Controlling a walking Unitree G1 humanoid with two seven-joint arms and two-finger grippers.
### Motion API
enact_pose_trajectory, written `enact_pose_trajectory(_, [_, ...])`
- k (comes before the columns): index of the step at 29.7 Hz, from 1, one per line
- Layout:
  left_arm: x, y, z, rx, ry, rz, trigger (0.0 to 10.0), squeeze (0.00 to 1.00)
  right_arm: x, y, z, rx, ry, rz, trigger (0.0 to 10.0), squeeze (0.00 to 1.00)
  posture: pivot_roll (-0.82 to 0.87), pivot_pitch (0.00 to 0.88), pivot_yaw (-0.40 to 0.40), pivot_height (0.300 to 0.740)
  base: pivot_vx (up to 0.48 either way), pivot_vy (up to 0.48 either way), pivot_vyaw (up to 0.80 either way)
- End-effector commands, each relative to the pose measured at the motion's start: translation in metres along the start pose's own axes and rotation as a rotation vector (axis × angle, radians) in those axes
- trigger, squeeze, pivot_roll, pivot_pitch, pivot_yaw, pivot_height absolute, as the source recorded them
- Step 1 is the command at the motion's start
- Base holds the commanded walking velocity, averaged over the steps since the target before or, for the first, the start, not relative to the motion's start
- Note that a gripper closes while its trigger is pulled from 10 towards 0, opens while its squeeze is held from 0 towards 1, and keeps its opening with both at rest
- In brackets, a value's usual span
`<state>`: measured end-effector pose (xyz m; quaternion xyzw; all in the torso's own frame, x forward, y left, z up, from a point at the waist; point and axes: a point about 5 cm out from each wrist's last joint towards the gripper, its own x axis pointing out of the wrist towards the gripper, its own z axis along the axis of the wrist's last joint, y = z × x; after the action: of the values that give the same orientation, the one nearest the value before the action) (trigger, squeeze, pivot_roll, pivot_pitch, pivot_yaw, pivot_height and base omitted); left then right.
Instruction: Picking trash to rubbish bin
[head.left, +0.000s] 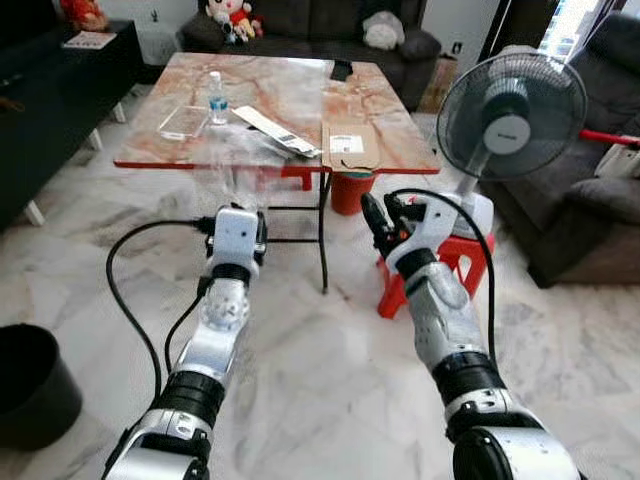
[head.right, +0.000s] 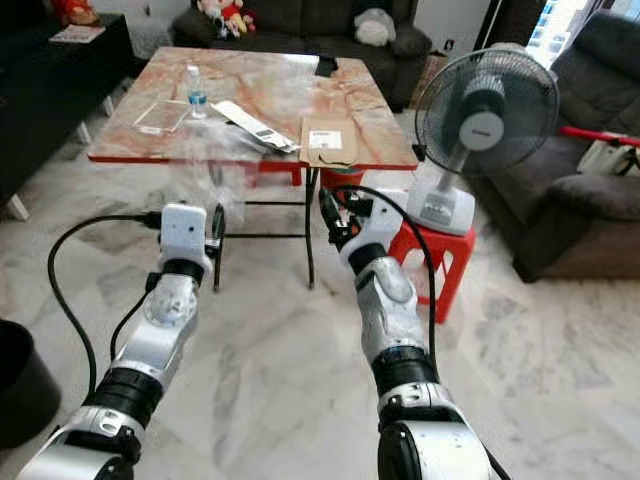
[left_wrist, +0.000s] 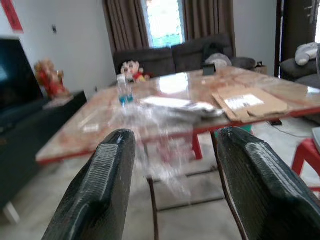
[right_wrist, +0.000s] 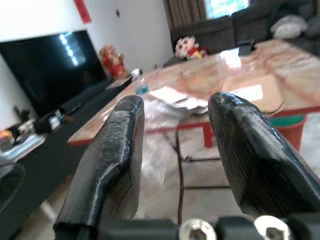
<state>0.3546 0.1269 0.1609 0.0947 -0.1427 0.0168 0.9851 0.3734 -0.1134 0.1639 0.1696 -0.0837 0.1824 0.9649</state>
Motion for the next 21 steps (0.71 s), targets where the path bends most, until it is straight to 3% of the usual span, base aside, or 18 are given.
enact_pose_trajectory(1, [-0.0002,-0.0036,0.0010,0.014,0.008,-0.010,10.0,0.00,-0.0009,-0.0057,0.0036,0.002,0.002,-0.019,10.0,0.00,-0.01,0.000,-0.067,0.740,0.480,0.000,0.00])
enact_pose_trajectory(15, [0.0014,-0.0019,0.0075,0.015,0.008,0.003,10.0,0.00,0.0000,-0.0057,0.0089,-0.013,0.005,-0.016,10.0,0.00,-0.01,0.000,-0.071,0.740,0.480,0.000,0.00])
enact_pose_trajectory(21, [0.0031,-0.0014,0.0108,0.025,0.000,0.001,10.0,0.00,0.0006,0.0003,0.0090,-0.027,-0.005,0.015,10.0,0.00,-0.01,0.000,-0.069,0.740,0.480,0.000,0.63])
